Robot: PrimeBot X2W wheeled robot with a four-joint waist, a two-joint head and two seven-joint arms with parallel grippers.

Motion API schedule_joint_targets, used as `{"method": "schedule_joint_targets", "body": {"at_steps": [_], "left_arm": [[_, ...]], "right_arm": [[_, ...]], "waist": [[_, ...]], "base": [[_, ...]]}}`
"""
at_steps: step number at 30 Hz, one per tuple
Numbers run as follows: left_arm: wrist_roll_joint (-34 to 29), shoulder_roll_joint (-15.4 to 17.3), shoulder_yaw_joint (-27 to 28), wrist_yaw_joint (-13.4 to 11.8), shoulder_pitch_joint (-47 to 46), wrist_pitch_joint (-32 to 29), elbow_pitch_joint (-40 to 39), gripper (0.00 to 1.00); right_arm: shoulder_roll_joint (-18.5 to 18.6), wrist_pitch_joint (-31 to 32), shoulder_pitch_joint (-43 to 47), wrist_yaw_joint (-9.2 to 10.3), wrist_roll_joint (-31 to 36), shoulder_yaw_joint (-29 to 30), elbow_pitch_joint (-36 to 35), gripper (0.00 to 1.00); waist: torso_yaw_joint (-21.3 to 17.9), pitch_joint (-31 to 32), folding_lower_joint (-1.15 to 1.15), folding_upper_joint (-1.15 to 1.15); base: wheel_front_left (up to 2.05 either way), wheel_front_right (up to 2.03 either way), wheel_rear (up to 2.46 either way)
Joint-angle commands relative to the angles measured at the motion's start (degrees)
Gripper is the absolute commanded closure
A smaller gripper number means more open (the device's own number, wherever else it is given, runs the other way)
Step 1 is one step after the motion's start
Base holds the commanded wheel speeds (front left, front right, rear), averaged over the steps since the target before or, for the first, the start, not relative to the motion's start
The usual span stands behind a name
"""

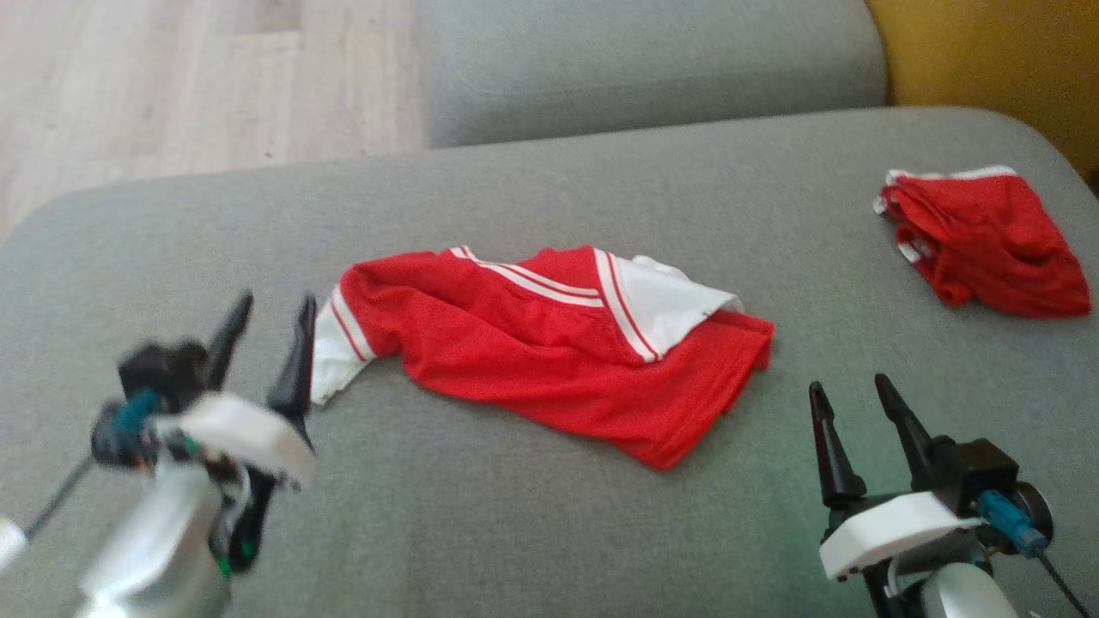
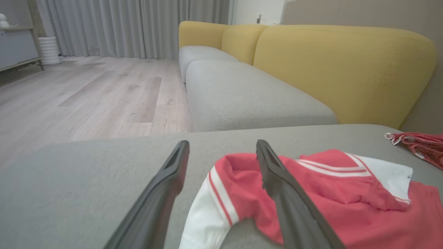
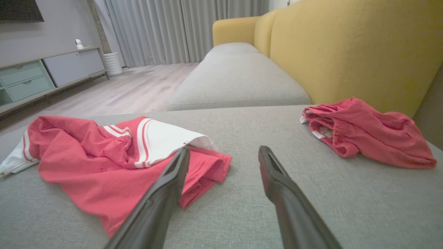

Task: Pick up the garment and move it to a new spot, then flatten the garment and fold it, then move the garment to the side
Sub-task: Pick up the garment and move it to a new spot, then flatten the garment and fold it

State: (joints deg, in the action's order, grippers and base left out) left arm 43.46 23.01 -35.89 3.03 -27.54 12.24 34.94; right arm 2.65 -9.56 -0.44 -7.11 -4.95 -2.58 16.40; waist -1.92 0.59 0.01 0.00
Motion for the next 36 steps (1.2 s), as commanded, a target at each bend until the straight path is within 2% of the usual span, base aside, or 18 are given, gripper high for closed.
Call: {"method": "schedule_joint_targets", "body": {"at_steps": [1, 12, 14, 18, 23, 36], "left_arm": [[0.23, 2.17, 1.82, -0.65, -1.31, 0.79, -2.22, 0.00], [0.36, 0.84, 5.30, -9.84, 17.54, 2.64, -16.61, 0.00], [-0.60, -0.07, 7.68, -12.44, 21.34, 2.71, -19.79, 0.00], [-3.22, -1.73, 10.59, -14.71, 26.09, 2.73, -23.84, 0.00], [-5.82, -3.07, 12.21, -15.29, 30.16, 2.74, -26.44, 0.00], [-6.94, -3.45, 12.59, -15.42, 31.78, 2.75, -27.56, 0.00]], "right_arm": [[0.22, 0.06, -1.63, -0.37, 0.34, -0.94, -2.22, 0.00], [0.22, 0.03, 1.34, -0.37, -0.53, -0.70, -3.36, 0.00], [0.22, -0.34, 1.88, -0.37, -0.87, -1.03, -3.50, 0.00], [0.22, -0.68, 2.64, -0.37, -1.43, -1.03, -3.34, 0.00], [0.22, -0.96, 3.35, -0.37, -1.98, -1.07, -3.03, 0.00], [0.22, -1.13, 3.32, -0.37, -2.42, -1.77, -1.24, 0.00]], "waist": [[1.70, 1.67, -0.01, 0.00], [3.39, 3.72, -0.01, 0.00], [3.45, 4.08, -0.01, 0.00], [3.52, 4.69, -0.01, 0.00], [3.55, 5.14, -0.01, 0.00], [3.81, 5.06, -0.01, 0.00]], "base": [[0.00, 0.00, 0.00], [0.00, 0.00, 0.00], [0.00, 0.00, 0.00], [0.00, 0.00, 0.00], [0.00, 0.00, 0.00], [0.00, 0.00, 0.00]]}}
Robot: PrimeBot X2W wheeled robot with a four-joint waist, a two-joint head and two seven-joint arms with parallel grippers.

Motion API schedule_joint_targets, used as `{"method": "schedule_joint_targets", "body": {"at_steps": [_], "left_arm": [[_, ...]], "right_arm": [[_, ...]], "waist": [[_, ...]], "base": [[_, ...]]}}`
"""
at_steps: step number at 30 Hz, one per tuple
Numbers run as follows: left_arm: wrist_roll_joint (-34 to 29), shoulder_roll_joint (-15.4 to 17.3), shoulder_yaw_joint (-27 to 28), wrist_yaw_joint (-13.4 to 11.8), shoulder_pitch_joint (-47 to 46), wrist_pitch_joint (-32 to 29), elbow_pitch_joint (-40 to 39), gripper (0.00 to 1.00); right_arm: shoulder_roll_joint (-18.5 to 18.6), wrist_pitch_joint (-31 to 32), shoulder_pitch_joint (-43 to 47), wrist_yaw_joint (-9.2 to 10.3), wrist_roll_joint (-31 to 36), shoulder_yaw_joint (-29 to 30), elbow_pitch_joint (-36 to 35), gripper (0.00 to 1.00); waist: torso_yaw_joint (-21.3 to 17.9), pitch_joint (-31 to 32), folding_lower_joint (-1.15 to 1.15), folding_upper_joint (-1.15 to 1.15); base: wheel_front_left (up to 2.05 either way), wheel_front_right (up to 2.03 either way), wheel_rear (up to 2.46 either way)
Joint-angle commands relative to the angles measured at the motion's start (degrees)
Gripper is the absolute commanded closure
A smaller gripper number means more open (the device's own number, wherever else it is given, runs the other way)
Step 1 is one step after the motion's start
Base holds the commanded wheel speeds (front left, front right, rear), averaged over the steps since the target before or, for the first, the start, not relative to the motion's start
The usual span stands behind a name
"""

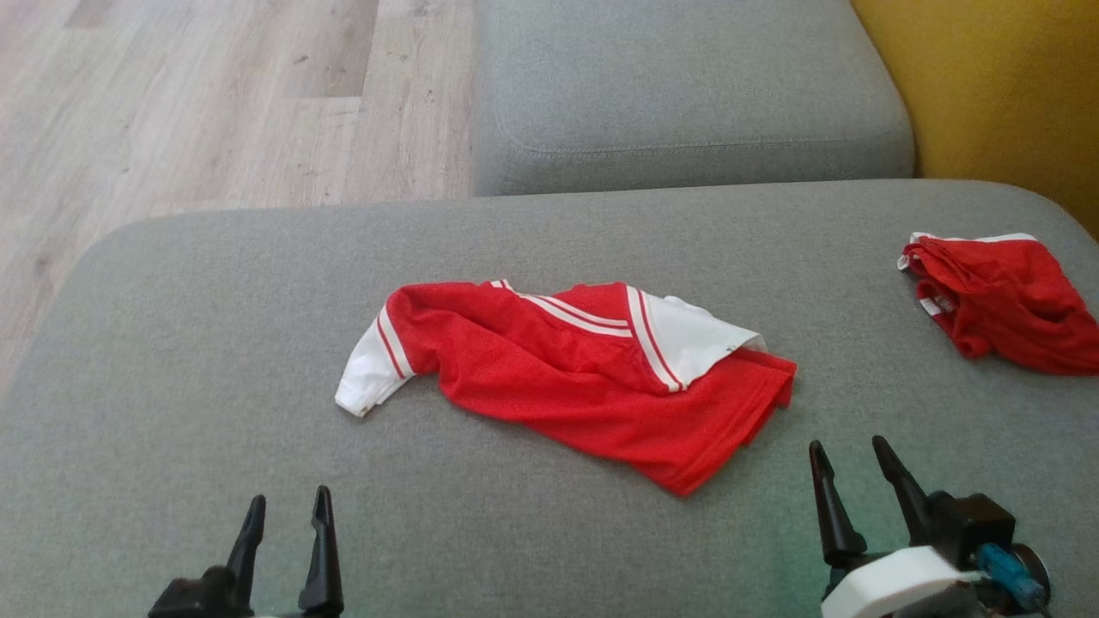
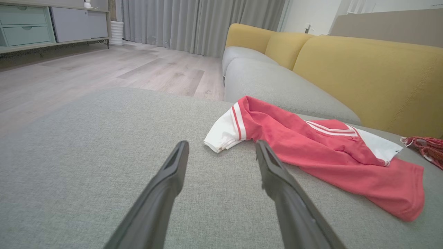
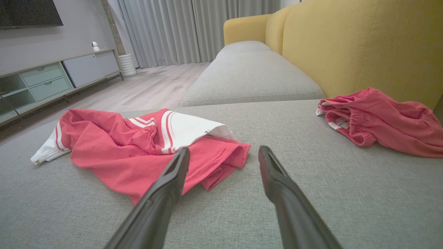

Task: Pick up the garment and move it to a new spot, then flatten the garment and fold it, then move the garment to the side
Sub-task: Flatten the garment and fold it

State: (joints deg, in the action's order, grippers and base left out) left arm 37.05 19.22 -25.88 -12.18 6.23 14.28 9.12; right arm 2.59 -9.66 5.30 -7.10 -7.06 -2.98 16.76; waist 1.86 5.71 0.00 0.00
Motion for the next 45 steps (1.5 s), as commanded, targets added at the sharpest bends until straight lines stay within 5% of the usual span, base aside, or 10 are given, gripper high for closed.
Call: {"method": "schedule_joint_targets", "body": {"at_steps": [1, 12, 20, 33, 41, 42, 43, 44, 45], "left_arm": [[-0.54, 0.33, 2.59, -0.23, -2.00, 0.72, -1.74, 0.00], [-0.50, 0.34, 2.61, -0.44, -2.06, 0.71, -1.91, 0.00], [-0.96, 0.51, 2.17, -0.57, -2.79, 0.55, -2.51, 0.00], [-1.83, -0.66, 1.62, 0.27, -6.47, 0.49, -2.08, 0.00], [-2.63, -1.28, 1.71, 0.80, -7.69, 0.60, -1.41, 0.00], [-2.67, -1.30, 1.70, 0.85, -7.67, 0.61, -1.26, 0.00], [-2.70, -1.31, 1.69, 0.90, -7.61, 0.62, -1.11, 0.00], [-2.72, -1.31, 1.67, 0.94, -7.53, 0.62, -0.93, 0.00], [-2.72, -1.30, 1.67, 0.95, -7.40, 0.63, -0.77, 0.00]], "right_arm": [[0.29, -1.03, -2.44, -0.39, -0.30, -1.37, -1.55, 0.00], [0.29, -1.06, -2.85, -0.39, 0.36, -0.70, -1.25, 0.00], [0.29, 0.31, -8.87, -0.39, 6.68, 3.28, 0.13, 0.00], [1.90, 1.53, -23.23, -0.39, 21.72, 11.55, 15.95, 0.00], [4.02, -0.99, -31.38, -0.39, 25.71, 10.56, 26.06, 0.00], [4.14, -1.22, -32.14, -0.39, 25.78, 9.79, 27.33, 0.05], [4.18, -1.37, -32.76, -0.39, 25.58, 8.97, 28.69, 0.71], [4.22, -1.47, -33.28, -0.39, 25.20, 8.21, 30.05, 1.00], [4.35, -1.53, -33.75, -0.39, 24.80, 7.55, 31.28, 1.00]], "waist": [[0.05, -0.08, 0.00, 0.00], [0.84, -0.49, 0.00, 0.00], [2.95, -3.10, 0.00, 0.00], [9.72, -12.61, 0.00, 0.00], [11.91, -13.80, 0.00, 0.00], [12.03, -13.58, 0.00, 0.00], [12.11, -13.34, 0.00, 0.00], [12.16, -12.98, 0.00, 0.00], [12.16, -12.67, 0.00, 0.00]], "base": [[0.00, 0.00, 0.00], [0.00, 0.00, 0.00], [0.00, 0.00, 0.00], [0.00, 0.00, 0.00], [0.00, 0.00, 0.00], [0.00, 0.00, 0.00], [0.00, 0.00, 0.00], [0.00, 0.00, 0.00], [0.00, 0.00, 0.00]]}}
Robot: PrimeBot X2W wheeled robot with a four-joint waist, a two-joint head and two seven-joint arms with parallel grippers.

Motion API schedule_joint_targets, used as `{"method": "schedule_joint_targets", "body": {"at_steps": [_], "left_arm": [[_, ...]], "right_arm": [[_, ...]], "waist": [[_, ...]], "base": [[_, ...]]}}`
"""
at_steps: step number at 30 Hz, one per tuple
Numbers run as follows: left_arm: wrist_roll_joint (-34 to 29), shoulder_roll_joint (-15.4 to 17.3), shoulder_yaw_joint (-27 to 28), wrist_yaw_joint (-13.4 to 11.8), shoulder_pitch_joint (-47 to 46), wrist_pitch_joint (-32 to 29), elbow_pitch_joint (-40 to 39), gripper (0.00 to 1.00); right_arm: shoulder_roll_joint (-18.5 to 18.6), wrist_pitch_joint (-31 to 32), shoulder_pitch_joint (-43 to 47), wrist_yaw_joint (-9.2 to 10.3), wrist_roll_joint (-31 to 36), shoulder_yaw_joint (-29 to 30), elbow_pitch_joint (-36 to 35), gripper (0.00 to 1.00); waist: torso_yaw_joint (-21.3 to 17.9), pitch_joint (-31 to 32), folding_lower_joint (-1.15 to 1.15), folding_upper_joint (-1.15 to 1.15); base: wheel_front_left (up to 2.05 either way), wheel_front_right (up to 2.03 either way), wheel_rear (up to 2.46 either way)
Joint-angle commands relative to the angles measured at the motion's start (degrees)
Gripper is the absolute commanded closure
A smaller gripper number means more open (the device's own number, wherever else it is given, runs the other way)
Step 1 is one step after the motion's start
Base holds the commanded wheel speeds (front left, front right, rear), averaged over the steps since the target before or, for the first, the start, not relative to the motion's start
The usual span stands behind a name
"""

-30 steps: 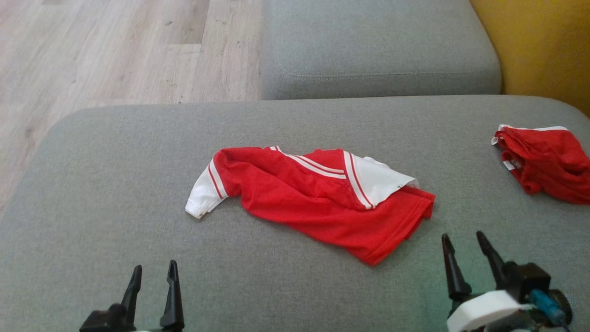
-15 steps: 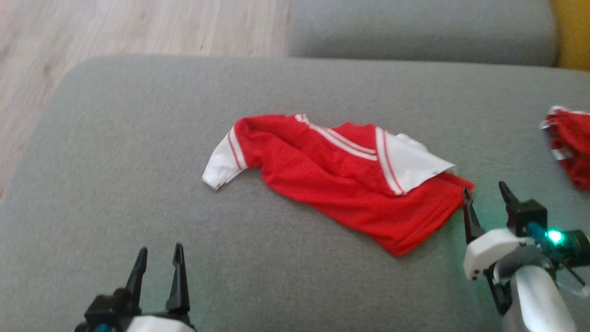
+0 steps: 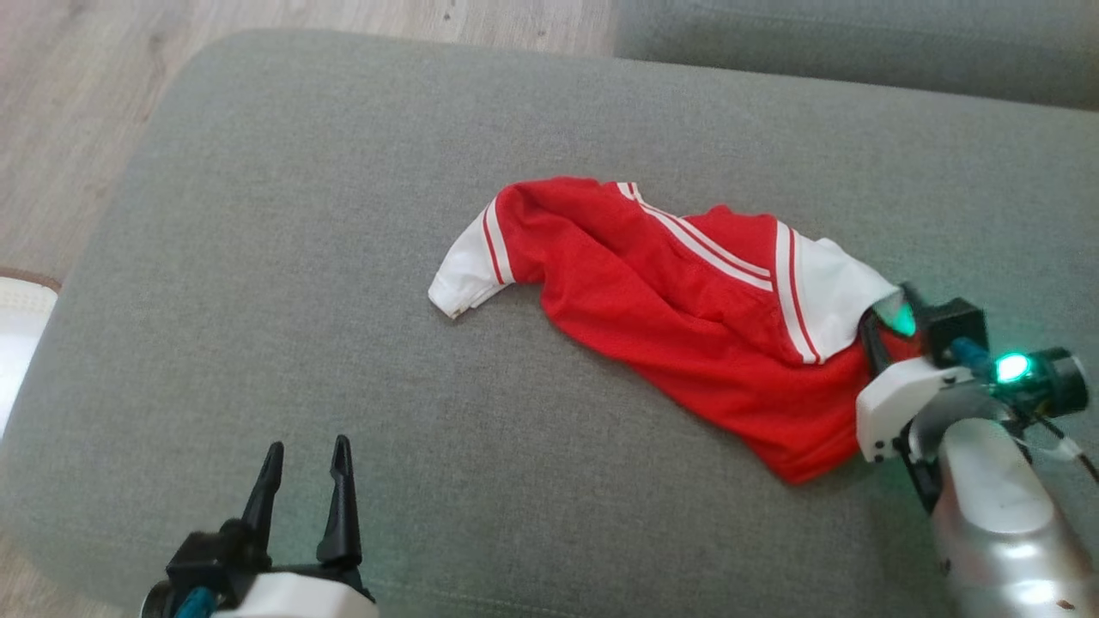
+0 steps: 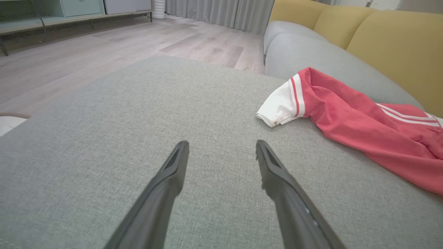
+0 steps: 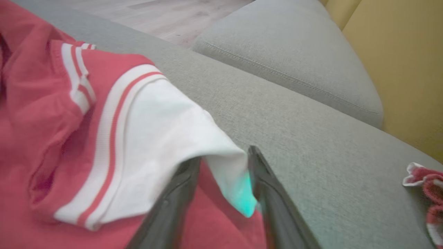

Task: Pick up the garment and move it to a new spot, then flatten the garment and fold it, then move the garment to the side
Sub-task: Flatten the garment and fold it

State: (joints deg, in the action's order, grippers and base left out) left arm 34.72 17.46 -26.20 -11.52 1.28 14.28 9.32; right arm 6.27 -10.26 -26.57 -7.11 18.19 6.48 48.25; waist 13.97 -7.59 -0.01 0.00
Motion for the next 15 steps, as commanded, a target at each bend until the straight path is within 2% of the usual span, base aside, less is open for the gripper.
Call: {"method": "schedule_joint_targets", "body": {"at_steps": [1, 8, 11, 15], "left_arm": [[-0.40, 0.48, 1.97, 0.28, -2.31, 0.63, -0.85, 0.00], [-0.43, 0.81, 1.94, 0.15, -1.17, 0.63, -0.49, 0.00], [-0.54, 1.10, 1.62, -0.09, -0.49, 0.31, -0.69, 0.00], [-0.52, 1.67, 1.31, -0.30, 0.39, -0.31, -1.01, 0.00]], "right_arm": [[0.86, -1.09, -2.30, -0.37, -0.81, -2.48, 0.82, 1.00], [0.27, -3.66, -4.15, -0.37, -3.87, -5.87, 1.91, 1.00], [-0.97, -4.39, -4.79, -0.37, -6.56, -9.07, -0.83, 1.00], [-2.31, -4.66, -4.18, -0.37, -11.43, -16.05, -8.08, 1.00]], "waist": [[0.02, 1.00, 0.01, 0.00], [-0.94, 3.74, 0.01, 0.00], [-1.64, 5.47, 0.01, 0.00], [-2.42, 7.91, 0.01, 0.00]], "base": [[0.00, 0.00, 0.00], [0.00, 0.00, 0.00], [0.00, 0.00, 0.00], [0.00, 0.00, 0.00]]}}
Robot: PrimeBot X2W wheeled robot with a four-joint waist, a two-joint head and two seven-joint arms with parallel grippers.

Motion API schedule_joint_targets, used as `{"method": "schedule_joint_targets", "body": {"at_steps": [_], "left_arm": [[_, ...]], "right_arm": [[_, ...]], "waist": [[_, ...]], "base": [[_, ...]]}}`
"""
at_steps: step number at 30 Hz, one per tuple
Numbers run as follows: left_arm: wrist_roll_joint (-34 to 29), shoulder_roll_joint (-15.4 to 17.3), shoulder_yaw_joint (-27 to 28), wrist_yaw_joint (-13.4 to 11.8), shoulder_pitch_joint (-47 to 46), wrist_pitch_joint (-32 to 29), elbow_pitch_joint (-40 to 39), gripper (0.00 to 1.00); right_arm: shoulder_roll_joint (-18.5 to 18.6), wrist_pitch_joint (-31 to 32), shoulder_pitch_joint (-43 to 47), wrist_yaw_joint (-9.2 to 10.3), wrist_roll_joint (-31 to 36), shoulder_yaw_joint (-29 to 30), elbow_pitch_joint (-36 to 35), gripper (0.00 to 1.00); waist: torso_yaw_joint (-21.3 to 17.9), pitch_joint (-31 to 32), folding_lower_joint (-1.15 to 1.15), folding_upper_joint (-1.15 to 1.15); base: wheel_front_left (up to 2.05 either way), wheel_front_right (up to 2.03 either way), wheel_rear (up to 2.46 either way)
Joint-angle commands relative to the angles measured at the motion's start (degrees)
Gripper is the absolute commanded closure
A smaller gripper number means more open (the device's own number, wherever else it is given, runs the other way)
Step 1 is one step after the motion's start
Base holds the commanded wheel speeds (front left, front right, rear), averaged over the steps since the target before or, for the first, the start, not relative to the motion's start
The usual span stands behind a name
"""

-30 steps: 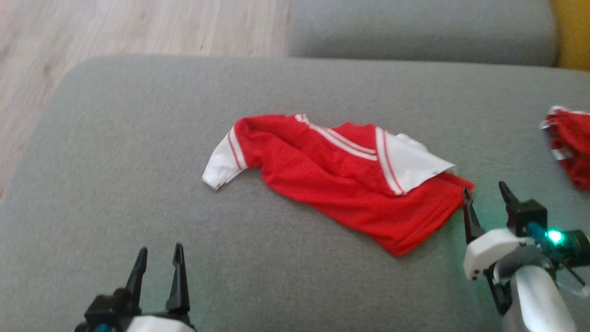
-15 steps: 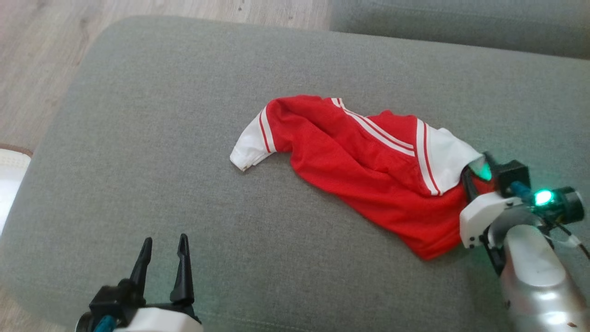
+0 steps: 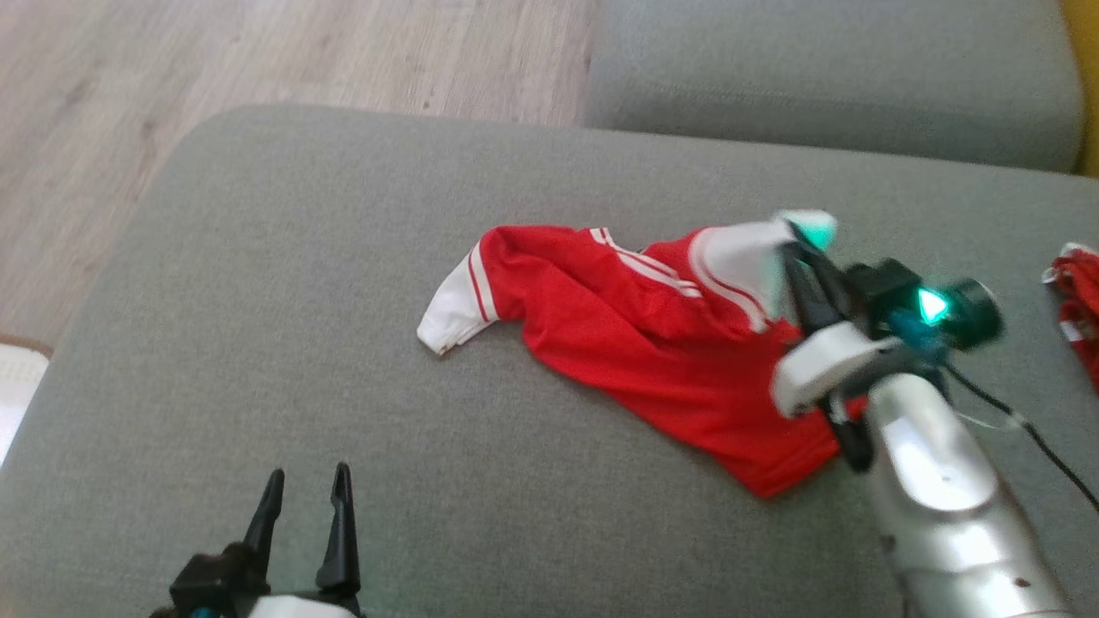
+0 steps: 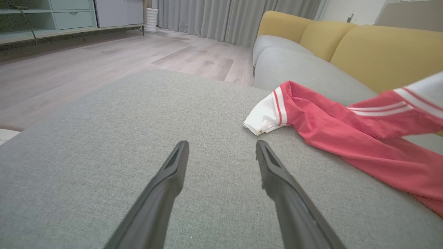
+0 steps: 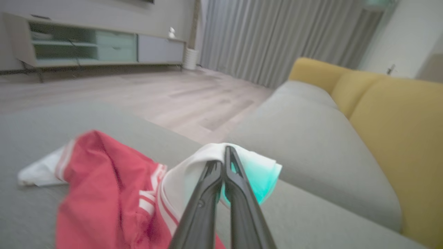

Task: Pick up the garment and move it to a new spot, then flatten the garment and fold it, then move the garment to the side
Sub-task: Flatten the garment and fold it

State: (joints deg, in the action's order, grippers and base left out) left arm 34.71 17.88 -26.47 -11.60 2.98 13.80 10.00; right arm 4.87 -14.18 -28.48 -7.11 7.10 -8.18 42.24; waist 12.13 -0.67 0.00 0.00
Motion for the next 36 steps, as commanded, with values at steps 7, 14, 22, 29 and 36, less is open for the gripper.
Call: {"method": "schedule_joint_targets", "body": {"at_steps": [7, 14, 22, 29, 36], "left_arm": [[-0.37, 2.35, 1.81, -0.77, -0.37, -0.38, -2.97, 0.00], [-0.01, 3.33, 2.95, -1.53, 0.09, -0.31, -3.98, 0.00], [0.09, 3.23, 2.95, -2.05, 0.13, -0.21, -4.59, 0.00], [0.09, 2.72, 2.87, -2.13, -0.03, 0.07, -3.96, 0.00], [0.10, 2.30, 2.88, -1.94, 0.02, 0.37, -3.39, 0.00]], "right_arm": [[-1.60, 1.44, 3.97, -0.37, -9.48, -17.22, -17.56, 1.00], [-1.85, 5.71, 11.85, -0.37, -14.59, -26.59, -24.50, 1.00], [-1.98, 5.19, 15.17, -0.37, -16.52, -33.06, -19.35, 0.93], [-1.98, 4.49, 15.76, -0.37, -17.98, -34.79, -16.32, 0.00], [-1.99, 2.86, 15.69, -0.37, -18.40, -28.37, -18.38, 0.00]], "waist": [[-1.09, 3.21, 0.00, 0.00], [-1.02, 3.45, 0.00, 0.00], [-1.04, 2.57, 0.00, 0.00], [-2.01, 2.27, 0.00, 0.00], [-3.55, 2.66, 0.00, 0.00]], "base": [[0.00, 0.00, 0.00], [0.00, 0.00, 0.00], [0.00, 0.00, 0.00], [0.00, 0.00, 0.00], [0.00, 0.00, 0.00]]}}
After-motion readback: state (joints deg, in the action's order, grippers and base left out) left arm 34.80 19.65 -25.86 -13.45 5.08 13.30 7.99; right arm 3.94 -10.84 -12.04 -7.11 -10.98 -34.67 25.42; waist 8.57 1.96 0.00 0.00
